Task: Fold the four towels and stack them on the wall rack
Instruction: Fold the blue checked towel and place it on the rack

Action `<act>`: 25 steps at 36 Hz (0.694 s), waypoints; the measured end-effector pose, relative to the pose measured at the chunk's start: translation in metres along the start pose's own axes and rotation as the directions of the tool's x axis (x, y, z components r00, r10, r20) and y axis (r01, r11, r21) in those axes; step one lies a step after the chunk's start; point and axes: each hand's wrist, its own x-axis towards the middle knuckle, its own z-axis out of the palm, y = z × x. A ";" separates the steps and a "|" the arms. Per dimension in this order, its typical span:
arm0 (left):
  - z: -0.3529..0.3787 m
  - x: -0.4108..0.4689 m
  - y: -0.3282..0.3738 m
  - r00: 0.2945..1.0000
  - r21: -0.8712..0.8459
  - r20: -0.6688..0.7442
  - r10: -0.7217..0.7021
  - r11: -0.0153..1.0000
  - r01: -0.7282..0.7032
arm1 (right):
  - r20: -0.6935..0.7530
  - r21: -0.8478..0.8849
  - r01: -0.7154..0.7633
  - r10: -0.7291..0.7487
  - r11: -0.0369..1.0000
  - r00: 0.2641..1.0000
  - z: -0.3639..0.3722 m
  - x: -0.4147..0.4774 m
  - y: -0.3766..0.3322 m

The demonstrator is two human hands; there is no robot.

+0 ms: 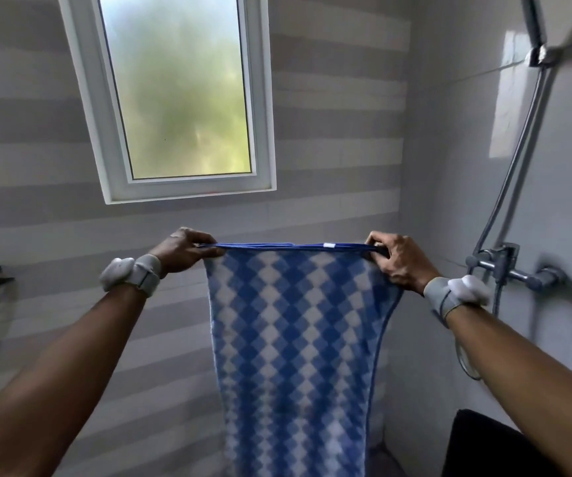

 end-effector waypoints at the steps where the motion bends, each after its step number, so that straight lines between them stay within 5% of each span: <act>1: 0.001 0.001 -0.002 1.000 -0.037 -0.016 -0.025 0.999 0.025 | -0.009 0.016 0.007 -0.007 1.000 1.000 -0.002 0.003 -0.001; 7: -0.003 0.000 0.000 0.991 -0.298 0.122 -0.045 0.951 0.080 | 0.033 0.140 0.026 -0.030 0.990 0.999 -0.012 0.007 -0.002; 17: -0.013 0.009 0.011 0.980 -0.202 0.197 0.012 0.979 0.028 | 0.236 0.265 -0.090 0.026 0.960 0.971 -0.032 0.022 0.009; 22: -0.030 0.021 0.021 0.996 -0.368 -0.008 0.093 0.926 -0.089 | -0.061 0.467 0.012 0.018 0.884 0.998 -0.058 0.034 -0.001; 25: -0.038 0.024 0.033 0.993 -0.352 0.034 0.110 0.931 -0.091 | 0.094 0.503 -0.039 -0.010 0.863 0.995 -0.066 0.034 -0.005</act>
